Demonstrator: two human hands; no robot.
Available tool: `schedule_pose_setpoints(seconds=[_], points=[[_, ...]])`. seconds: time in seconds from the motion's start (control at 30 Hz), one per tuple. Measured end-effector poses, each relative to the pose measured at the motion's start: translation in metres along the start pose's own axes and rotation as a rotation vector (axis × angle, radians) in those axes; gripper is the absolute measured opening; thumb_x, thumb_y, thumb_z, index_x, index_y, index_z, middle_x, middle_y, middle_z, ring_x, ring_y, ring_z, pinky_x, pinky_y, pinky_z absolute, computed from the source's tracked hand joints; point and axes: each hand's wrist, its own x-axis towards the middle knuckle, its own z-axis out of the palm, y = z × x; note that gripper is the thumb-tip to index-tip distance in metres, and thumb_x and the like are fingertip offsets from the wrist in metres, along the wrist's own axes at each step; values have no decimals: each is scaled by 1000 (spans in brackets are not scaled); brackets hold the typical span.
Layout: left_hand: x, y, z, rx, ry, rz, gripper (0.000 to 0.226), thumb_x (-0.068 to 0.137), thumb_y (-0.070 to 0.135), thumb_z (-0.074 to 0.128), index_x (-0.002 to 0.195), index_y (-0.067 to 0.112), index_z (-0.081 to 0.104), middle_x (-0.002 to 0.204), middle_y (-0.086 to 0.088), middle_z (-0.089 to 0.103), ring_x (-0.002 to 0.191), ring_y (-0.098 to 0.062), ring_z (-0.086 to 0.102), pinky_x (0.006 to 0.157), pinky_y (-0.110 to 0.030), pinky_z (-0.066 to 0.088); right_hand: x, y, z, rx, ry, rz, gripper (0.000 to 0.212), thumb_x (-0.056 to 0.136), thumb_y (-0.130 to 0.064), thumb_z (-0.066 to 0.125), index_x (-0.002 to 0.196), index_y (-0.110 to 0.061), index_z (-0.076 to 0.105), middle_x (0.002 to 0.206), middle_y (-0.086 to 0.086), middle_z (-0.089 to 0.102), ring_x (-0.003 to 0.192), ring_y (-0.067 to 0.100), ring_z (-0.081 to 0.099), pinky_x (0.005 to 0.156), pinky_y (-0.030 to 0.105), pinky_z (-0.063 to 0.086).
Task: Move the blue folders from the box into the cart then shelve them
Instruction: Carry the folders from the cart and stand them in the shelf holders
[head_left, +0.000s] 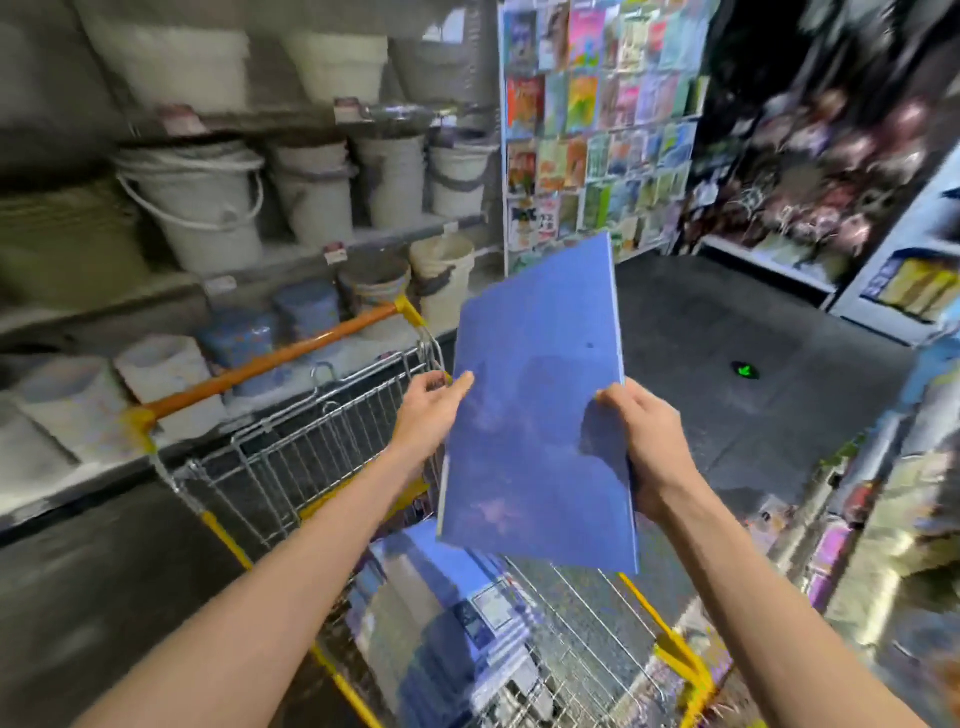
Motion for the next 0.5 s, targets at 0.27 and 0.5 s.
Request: schedule_pose_setpoints(seconds=[0.27, 0.5], points=[[-18, 109, 11, -45, -256, 74, 41, 87, 55, 70, 109, 20, 66, 101, 4, 72, 88, -15, 67, 69, -32, 48, -25, -93, -33, 178, -8, -70, 19, 71, -26, 67, 79, -12, 57, 79, 12, 49, 71, 26, 44, 66, 40, 39], [-21, 199, 75, -301, -416, 271, 23, 95, 22, 69, 113, 10, 66, 99, -3, 77, 76, -14, 75, 63, -28, 60, -38, -169, -59, 81, 153, -300, 25, 92, -14, 57, 71, -20, 69, 73, 4, 65, 69, 24, 60, 70, 40, 50]])
